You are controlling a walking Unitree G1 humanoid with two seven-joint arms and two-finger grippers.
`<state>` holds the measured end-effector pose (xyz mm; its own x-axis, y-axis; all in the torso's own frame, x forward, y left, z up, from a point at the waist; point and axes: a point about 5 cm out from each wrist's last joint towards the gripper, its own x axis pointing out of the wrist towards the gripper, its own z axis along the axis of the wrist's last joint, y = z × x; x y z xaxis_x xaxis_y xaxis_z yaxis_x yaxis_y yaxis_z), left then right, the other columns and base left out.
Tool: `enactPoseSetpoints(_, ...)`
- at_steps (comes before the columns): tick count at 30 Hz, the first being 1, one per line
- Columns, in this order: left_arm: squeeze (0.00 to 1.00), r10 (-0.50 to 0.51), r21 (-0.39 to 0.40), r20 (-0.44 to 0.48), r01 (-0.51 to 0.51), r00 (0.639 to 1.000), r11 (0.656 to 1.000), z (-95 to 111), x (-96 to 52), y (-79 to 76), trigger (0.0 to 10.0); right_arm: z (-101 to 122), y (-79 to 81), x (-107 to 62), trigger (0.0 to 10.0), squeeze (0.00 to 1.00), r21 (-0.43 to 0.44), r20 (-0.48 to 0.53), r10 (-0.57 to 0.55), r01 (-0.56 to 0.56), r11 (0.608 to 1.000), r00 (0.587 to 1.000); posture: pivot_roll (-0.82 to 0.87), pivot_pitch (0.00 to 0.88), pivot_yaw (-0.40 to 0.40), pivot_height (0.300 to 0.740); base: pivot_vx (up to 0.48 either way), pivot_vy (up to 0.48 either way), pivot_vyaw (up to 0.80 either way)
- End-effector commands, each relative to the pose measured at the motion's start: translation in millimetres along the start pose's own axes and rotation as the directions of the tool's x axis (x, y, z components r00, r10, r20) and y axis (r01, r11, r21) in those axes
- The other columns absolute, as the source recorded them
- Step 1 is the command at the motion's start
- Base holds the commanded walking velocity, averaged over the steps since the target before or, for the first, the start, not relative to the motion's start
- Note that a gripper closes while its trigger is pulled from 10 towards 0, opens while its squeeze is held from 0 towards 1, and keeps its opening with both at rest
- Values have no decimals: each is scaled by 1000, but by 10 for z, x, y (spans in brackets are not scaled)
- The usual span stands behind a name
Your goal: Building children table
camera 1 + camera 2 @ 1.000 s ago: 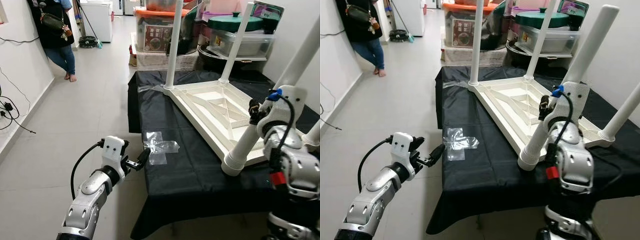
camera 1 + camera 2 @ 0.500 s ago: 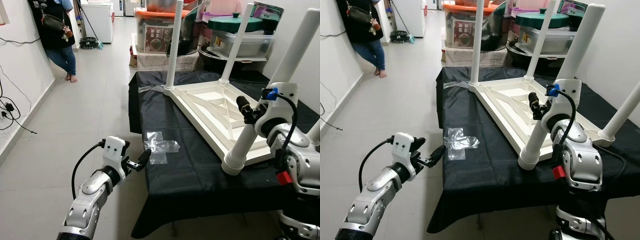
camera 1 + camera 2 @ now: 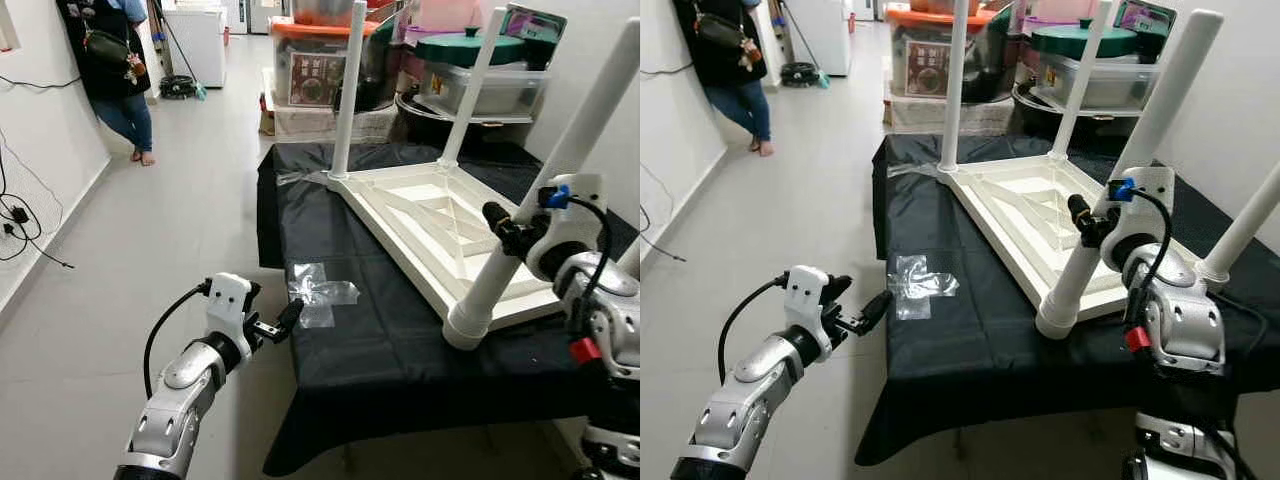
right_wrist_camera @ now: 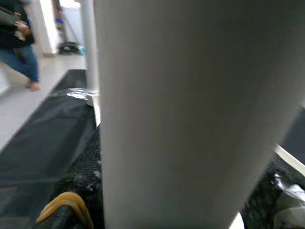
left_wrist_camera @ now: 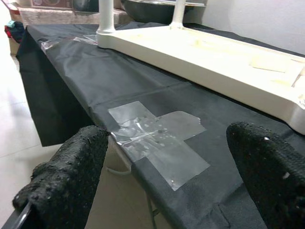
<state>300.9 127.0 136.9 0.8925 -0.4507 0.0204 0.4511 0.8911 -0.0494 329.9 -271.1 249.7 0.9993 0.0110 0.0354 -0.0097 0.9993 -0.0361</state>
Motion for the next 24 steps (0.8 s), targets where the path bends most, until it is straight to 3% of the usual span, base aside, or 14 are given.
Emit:
enactPoseSetpoints(1,0,-6,6,-19,6,1000,1000,-37,-11,-2,10000,65,-36,6,10000,0,5,33,12,-12,1000,999,6,0,-63,740,0,0,0)
enactPoseSetpoints(8,0,-8,8,-20,8,1000,1000,-38,-13,1,10000,107,10,2,10000,0,39,80,72,-76,996,994,9,0,-62,740,0,0,0)
enactPoseSetpoints(13,0,-13,12,-20,13,1000,1000,-32,-11,6,10000,135,61,-25,10000,0,51,131,183,-191,980,974,12,0,-59,740,0,0,0)
enactPoseSetpoints(24,0,-15,15,-24,15,1000,1000,-36,-13,2,10000,84,-82,-3,10000,0,13,119,206,-209,978,971,13,0,-58,740,0,0,0)
